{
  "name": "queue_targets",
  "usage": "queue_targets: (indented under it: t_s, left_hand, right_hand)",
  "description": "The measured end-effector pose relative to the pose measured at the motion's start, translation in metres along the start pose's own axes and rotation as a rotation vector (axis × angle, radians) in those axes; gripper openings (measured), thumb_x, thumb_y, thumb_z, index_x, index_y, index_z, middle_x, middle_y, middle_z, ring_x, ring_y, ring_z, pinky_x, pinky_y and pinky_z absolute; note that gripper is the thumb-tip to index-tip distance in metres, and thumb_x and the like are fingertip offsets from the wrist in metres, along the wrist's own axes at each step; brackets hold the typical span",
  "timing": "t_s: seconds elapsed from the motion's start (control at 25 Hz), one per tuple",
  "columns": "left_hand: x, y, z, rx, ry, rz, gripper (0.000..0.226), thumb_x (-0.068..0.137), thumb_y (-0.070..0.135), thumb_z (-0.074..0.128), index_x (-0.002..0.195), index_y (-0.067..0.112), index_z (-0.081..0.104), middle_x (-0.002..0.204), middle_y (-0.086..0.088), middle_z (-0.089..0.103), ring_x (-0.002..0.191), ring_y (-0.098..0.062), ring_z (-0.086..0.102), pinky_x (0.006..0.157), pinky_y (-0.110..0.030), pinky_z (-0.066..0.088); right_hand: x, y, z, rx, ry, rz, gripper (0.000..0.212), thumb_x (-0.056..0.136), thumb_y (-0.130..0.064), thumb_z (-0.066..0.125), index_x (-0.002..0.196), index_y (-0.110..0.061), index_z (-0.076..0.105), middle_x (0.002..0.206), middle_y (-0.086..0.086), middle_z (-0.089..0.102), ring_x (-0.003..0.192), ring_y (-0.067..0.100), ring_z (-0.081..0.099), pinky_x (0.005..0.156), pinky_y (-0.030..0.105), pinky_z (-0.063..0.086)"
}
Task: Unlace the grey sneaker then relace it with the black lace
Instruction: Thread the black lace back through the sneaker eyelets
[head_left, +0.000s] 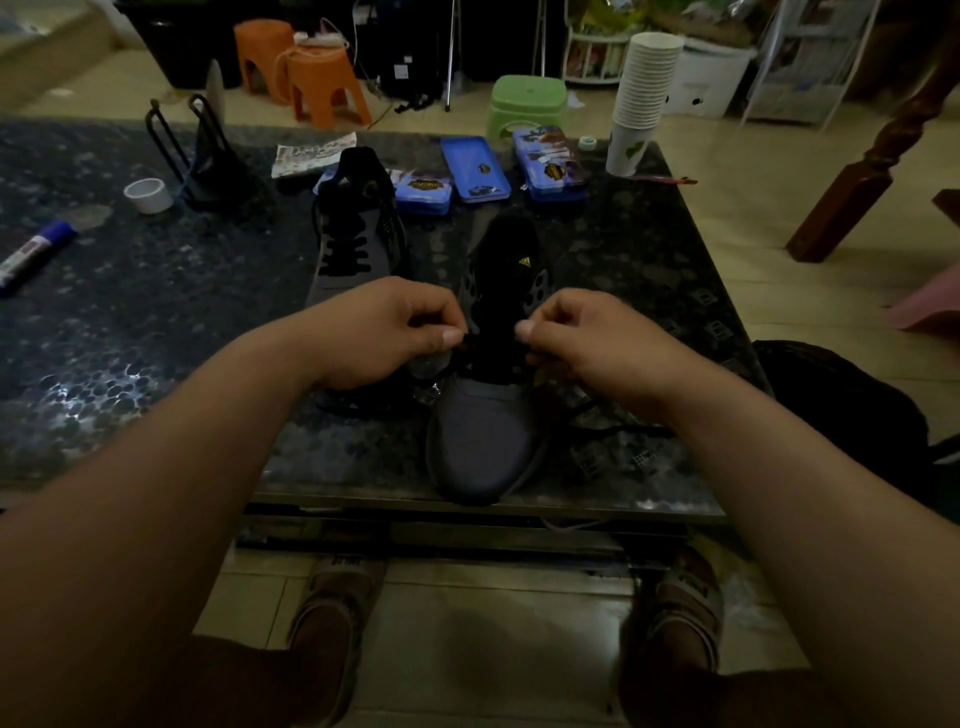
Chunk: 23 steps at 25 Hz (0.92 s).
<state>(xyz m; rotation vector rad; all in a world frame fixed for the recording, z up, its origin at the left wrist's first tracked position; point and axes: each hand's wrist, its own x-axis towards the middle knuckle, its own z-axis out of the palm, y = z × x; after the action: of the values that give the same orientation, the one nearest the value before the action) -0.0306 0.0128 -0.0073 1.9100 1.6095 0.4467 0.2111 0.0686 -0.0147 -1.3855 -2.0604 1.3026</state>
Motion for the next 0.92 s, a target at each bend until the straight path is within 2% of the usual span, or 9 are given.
queue_targets:
  t_s: [0.08,0.2,0.28,0.36,0.52,0.64,0.76,0.84,0.92]
  left_hand:
    - [-0.001,0.001,-0.002,-0.019,0.01,0.0,0.01,0.103,0.026,0.061,0.098,0.031,0.069,0.091,0.009,0.07,0.086,-0.005,0.064,0.079,-0.022,0.049]
    - [-0.002,0.005,-0.004,-0.063,-0.005,0.004,0.009,0.102,0.024,0.064,0.096,0.028,0.069,0.08,0.014,0.068,0.072,0.004,0.058,0.068,-0.009,0.043]
    - [-0.002,0.009,-0.004,-0.102,-0.036,-0.004,0.004,0.099,0.025,0.069,0.096,0.025,0.072,0.075,0.008,0.068,0.066,0.001,0.056,0.063,-0.01,0.043]
    - [-0.004,0.012,-0.004,-0.12,-0.087,0.01,0.003,0.096,0.026,0.072,0.097,0.023,0.073,0.078,-0.001,0.07,0.067,-0.003,0.057,0.063,-0.012,0.044]
    - [-0.006,0.01,-0.004,-0.057,-0.135,0.003,0.004,0.096,0.03,0.072,0.094,0.027,0.073,0.085,0.003,0.073,0.075,-0.002,0.063,0.07,-0.014,0.047]
    - [-0.004,0.001,-0.002,0.034,-0.018,-0.036,0.011,0.098,0.031,0.068,0.089,0.029,0.072,0.082,0.009,0.071,0.073,0.001,0.063,0.069,-0.015,0.044]
    - [0.0,0.004,0.003,0.025,0.054,0.006,0.006,0.097,0.029,0.07,0.091,0.028,0.072,0.087,0.008,0.07,0.079,-0.006,0.066,0.072,-0.022,0.051]
    - [0.0,0.007,0.003,-0.029,0.064,0.014,0.004,0.097,0.025,0.071,0.093,0.026,0.072,0.084,0.004,0.073,0.078,-0.008,0.067,0.072,-0.021,0.051]
    - [0.0,0.006,0.002,-0.037,0.067,0.008,0.004,0.097,0.023,0.071,0.094,0.026,0.071,0.084,0.005,0.074,0.078,-0.006,0.068,0.07,-0.018,0.051]
  right_hand:
    - [0.001,-0.001,0.0,-0.165,0.026,-0.067,0.028,0.096,-0.043,0.07,0.089,-0.015,0.071,0.077,0.002,0.072,0.061,0.008,0.063,0.056,0.024,0.049]
    - [0.004,-0.002,0.001,-0.204,0.025,-0.087,0.03,0.094,-0.041,0.073,0.082,-0.014,0.071,0.067,-0.001,0.068,0.053,0.005,0.058,0.046,0.018,0.044]
    - [0.006,0.0,0.001,-0.225,0.025,-0.098,0.029,0.096,-0.04,0.071,0.083,-0.014,0.07,0.068,-0.004,0.066,0.051,-0.001,0.055,0.046,0.013,0.041]
    - [0.007,0.001,0.003,-0.256,0.017,-0.119,0.028,0.098,-0.039,0.068,0.087,-0.014,0.069,0.072,-0.004,0.065,0.055,-0.003,0.054,0.049,0.012,0.039]
    - [0.007,0.001,0.005,-0.289,0.038,-0.116,0.03,0.102,-0.039,0.063,0.092,-0.011,0.068,0.079,0.002,0.068,0.06,0.002,0.056,0.056,0.021,0.042]
    - [0.006,0.002,0.004,-0.175,0.029,-0.049,0.029,0.104,-0.037,0.059,0.094,-0.011,0.067,0.078,-0.003,0.072,0.059,-0.003,0.065,0.055,0.016,0.047]
    - [0.006,0.004,0.002,-0.091,-0.03,-0.001,0.028,0.106,-0.031,0.054,0.097,-0.008,0.066,0.089,0.0,0.076,0.069,0.003,0.072,0.059,0.022,0.053]
    - [0.005,0.005,0.001,0.006,-0.064,0.022,0.024,0.106,-0.021,0.052,0.095,-0.003,0.063,0.094,0.004,0.076,0.075,0.009,0.074,0.061,0.023,0.055]
    - [0.003,0.005,0.001,0.119,-0.068,0.032,0.016,0.103,-0.012,0.049,0.09,-0.006,0.057,0.096,0.008,0.076,0.081,0.018,0.076,0.064,0.026,0.058]
